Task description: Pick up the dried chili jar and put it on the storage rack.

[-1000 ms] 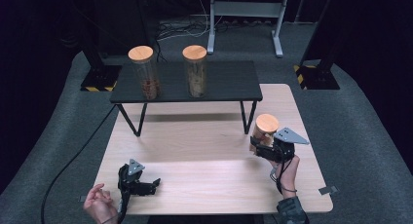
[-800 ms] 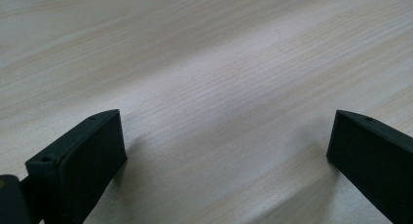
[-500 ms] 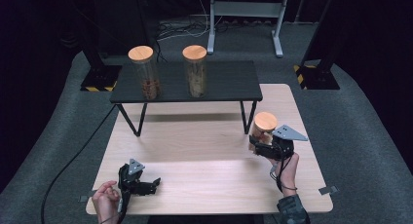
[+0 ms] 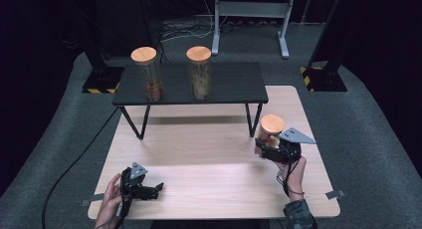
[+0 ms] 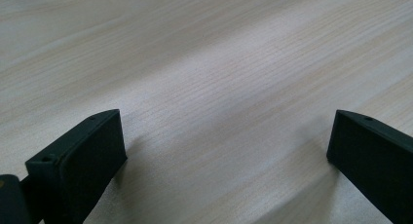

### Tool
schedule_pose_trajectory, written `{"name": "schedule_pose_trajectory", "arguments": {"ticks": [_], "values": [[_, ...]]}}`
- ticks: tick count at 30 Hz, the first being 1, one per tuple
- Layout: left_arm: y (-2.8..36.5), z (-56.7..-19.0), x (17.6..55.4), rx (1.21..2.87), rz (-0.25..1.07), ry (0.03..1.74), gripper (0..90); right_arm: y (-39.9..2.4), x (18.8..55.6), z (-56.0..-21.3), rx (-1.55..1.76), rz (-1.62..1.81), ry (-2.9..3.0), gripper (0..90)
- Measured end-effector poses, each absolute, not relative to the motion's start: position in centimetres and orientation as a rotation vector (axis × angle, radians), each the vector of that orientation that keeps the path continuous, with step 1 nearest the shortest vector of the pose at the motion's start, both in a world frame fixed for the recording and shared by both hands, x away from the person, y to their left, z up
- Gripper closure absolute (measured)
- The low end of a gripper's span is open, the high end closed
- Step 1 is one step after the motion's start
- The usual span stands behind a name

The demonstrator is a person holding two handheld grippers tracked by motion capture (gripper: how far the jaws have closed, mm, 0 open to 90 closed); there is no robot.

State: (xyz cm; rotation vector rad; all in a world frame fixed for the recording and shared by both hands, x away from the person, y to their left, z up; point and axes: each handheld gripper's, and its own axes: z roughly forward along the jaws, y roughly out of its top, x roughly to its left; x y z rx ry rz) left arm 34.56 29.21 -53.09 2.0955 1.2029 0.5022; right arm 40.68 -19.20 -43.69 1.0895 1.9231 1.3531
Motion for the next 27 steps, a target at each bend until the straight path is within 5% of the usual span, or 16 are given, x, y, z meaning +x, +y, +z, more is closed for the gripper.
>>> {"name": "schedule_pose_trajectory", "arguments": {"ticks": [27], "values": [[29.5,-53.1,34.8,2.104,0.499,1.183,0.0,-18.7,41.1,-41.5,1.055,1.354,1.939,24.5]]}}
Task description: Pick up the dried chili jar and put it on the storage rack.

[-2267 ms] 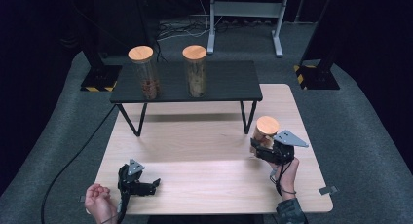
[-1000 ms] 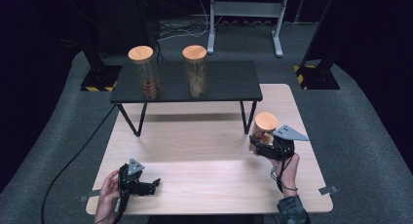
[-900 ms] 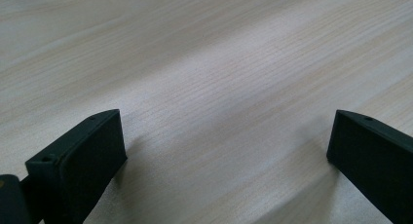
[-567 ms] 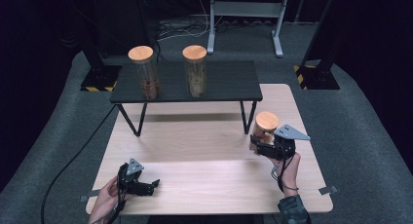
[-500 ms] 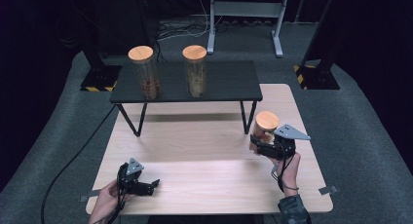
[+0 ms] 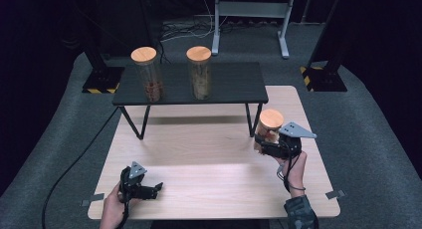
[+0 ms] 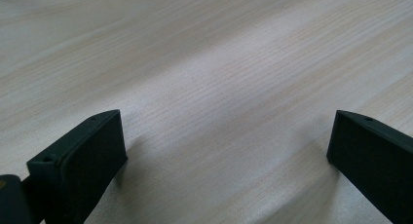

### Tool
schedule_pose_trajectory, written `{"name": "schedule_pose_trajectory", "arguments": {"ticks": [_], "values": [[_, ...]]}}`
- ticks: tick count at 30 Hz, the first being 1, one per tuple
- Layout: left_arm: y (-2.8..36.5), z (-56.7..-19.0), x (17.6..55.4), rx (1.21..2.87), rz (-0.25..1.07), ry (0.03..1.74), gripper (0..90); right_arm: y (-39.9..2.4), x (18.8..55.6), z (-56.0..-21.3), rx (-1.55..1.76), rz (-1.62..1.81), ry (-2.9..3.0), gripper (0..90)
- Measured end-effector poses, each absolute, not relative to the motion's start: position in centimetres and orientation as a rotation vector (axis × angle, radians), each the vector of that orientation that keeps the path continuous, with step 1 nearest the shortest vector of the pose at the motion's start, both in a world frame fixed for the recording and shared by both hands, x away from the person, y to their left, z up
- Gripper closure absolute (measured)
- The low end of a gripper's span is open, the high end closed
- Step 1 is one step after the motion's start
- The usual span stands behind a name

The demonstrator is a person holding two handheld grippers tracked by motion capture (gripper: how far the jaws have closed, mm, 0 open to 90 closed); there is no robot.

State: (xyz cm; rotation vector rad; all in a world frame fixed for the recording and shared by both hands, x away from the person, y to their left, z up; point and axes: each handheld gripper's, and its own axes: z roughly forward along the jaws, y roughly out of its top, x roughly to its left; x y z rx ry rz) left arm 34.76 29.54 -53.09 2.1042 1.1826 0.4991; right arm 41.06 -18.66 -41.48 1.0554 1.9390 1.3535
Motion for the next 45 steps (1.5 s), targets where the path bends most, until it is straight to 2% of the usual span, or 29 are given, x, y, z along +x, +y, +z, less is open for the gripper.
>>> {"name": "schedule_pose_trajectory", "arguments": {"ticks": [35,45], "values": [[29.1,-53.1,34.6,2.104,0.531,1.179,0.0,-17.3,43.6,-38.2,1.022,1.351,1.989,24.5],[29.2,-53.1,34.8,2.094,0.501,1.191,0.0,-17.1,44.1,-37.2,1.016,1.359,1.991,24.5]]}}
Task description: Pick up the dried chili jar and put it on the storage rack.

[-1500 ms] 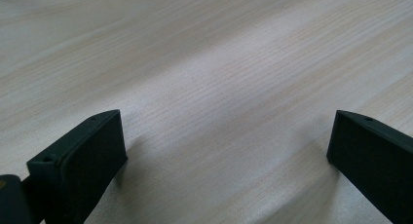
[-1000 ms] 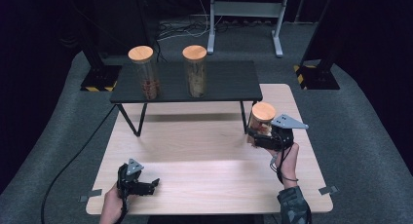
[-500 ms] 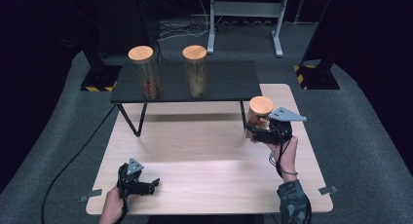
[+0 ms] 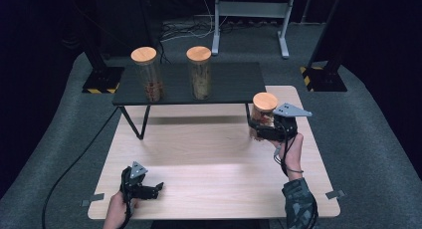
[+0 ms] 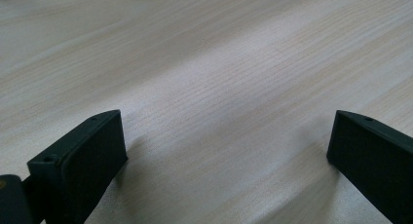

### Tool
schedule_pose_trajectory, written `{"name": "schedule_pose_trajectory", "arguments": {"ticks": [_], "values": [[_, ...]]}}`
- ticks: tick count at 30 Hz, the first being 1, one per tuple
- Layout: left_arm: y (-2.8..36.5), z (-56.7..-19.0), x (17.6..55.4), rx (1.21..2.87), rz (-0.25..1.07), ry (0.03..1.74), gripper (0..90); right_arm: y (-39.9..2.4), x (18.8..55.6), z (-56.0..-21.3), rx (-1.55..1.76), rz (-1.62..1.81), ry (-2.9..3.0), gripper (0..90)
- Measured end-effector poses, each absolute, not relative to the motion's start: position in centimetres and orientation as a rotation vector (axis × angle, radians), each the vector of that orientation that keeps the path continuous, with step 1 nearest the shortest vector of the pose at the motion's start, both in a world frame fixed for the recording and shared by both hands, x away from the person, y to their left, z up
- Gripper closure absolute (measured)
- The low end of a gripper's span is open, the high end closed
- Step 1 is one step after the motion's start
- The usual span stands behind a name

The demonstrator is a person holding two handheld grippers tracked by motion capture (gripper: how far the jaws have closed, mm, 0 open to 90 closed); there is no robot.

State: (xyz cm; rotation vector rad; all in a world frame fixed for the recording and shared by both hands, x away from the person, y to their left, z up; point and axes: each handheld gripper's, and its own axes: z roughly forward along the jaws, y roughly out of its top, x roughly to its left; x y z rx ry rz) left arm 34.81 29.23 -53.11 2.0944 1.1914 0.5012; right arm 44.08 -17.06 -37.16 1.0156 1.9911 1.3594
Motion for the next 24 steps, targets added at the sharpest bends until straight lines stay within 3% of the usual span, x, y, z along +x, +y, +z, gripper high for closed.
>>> {"name": "schedule_pose_trajectory", "arguments": {"ticks": [24], "values": [[29.3,-53.1,34.9,2.101,0.500,1.184,0.0,-16.7,44.6,-34.1,1.001,1.357,1.986,24.5]]}}
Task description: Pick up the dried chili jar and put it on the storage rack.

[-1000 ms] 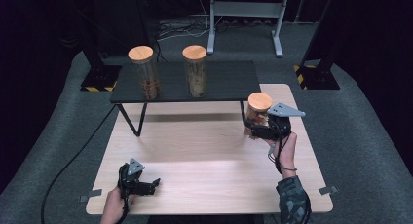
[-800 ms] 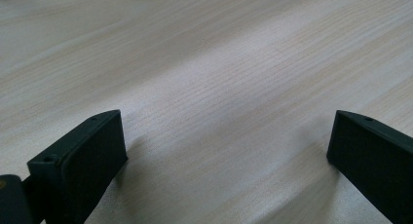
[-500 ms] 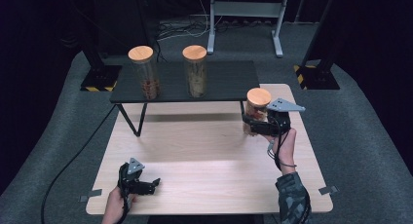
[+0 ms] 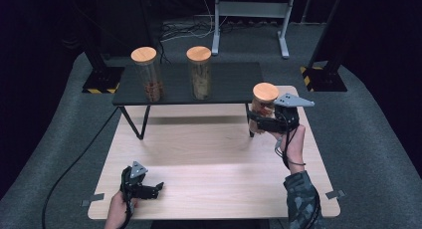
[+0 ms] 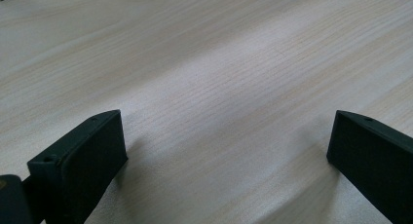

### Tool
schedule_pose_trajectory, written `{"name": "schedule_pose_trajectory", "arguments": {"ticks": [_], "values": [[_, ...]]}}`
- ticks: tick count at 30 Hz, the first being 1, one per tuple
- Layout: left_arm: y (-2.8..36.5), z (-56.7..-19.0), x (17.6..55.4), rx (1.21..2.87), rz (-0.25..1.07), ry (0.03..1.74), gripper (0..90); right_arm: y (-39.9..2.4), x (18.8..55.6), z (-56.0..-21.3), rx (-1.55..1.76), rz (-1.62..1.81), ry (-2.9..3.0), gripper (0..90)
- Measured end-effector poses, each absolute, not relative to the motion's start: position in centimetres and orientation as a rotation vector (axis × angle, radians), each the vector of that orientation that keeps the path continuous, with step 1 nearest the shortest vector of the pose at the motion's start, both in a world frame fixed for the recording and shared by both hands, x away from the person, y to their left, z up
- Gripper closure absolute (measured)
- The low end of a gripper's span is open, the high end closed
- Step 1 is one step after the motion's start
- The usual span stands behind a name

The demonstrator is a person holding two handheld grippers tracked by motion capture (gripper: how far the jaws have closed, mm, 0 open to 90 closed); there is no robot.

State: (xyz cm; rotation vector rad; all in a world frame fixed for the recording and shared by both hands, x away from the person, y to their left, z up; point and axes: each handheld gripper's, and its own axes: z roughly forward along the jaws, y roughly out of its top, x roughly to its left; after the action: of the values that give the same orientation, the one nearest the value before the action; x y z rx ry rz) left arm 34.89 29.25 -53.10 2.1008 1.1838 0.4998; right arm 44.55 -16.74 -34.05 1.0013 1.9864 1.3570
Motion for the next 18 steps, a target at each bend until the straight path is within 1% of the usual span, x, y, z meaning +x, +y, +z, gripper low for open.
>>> {"name": "schedule_pose_trajectory", "arguments": {"ticks": [18], "values": [[29.3,-53.1,34.9,2.101,0.500,1.184,0.0,-16.6,44.9,-31.1,0.989,1.366,1.964,24.5]]}}
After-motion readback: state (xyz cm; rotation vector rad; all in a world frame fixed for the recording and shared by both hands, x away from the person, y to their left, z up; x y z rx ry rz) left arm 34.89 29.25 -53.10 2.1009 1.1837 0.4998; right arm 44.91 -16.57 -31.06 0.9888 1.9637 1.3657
